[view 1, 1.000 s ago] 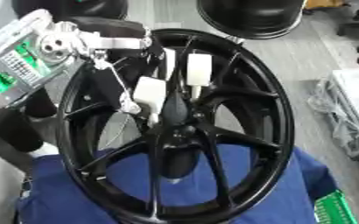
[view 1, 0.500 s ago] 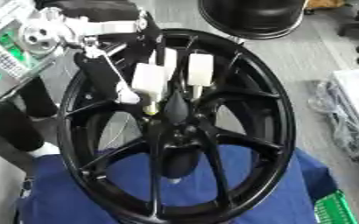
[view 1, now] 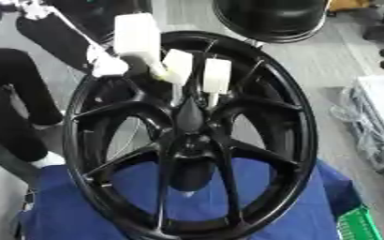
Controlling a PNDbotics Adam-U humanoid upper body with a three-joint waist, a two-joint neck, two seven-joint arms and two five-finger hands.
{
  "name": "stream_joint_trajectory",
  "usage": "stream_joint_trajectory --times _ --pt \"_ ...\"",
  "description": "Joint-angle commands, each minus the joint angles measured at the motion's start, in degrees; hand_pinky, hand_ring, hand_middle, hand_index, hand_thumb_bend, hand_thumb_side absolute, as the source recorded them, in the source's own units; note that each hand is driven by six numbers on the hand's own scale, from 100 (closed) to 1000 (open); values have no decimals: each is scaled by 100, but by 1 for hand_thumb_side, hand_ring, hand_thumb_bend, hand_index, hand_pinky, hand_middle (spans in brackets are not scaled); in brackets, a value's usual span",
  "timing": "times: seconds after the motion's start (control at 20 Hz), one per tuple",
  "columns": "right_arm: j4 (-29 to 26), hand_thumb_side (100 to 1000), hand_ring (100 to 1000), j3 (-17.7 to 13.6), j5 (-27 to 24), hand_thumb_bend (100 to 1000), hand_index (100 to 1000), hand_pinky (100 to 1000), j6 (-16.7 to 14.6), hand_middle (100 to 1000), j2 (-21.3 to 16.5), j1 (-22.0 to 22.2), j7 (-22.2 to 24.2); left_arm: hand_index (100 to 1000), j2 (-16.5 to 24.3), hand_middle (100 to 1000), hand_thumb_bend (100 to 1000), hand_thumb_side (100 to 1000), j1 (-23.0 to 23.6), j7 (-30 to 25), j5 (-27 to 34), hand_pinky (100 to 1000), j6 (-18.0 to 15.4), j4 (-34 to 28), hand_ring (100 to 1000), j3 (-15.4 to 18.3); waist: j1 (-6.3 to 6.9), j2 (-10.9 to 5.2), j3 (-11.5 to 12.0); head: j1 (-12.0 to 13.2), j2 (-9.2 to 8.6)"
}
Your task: Pull the pin out of the wheel hub.
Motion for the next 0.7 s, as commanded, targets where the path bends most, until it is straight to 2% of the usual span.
stream_joint_trajectory --times 0.05,0.2,0.35,0.5,0.7 --pt "-74 585 744 -90 13 100 864 759 -30 754 -138 -50 -20 443 555 381 385 100 325 458 168 548 -166 -81 366 531 3 -89 32 -38 -71" --pt "-73 588 744 -124 18 100 864 759 -42 754 -160 -15 -53 443 1014 382 401 100 980 848 191 546 -275 -81 366 945 9 -70 56 -39 -47" --pt "-76 585 744 -150 25 100 864 759 -49 754 -192 15 -75 442 1262 380 388 100 1571 1294 189 545 -271 -82 365 1344 6 -57 93 -57 -94" --pt "-102 581 744 -191 22 100 863 759 -81 753 -223 31 -115 441 1416 380 406 100 2217 1732 125 547 -127 -82 365 1666 3 -42 132 -79 -128" --pt "-111 583 744 -235 10 100 864 759 -101 753 -203 55 -168 442 1376 380 415 100 3008 2166 -156 550 200 -61 365 1981 -41 -8 151 -84 -223"
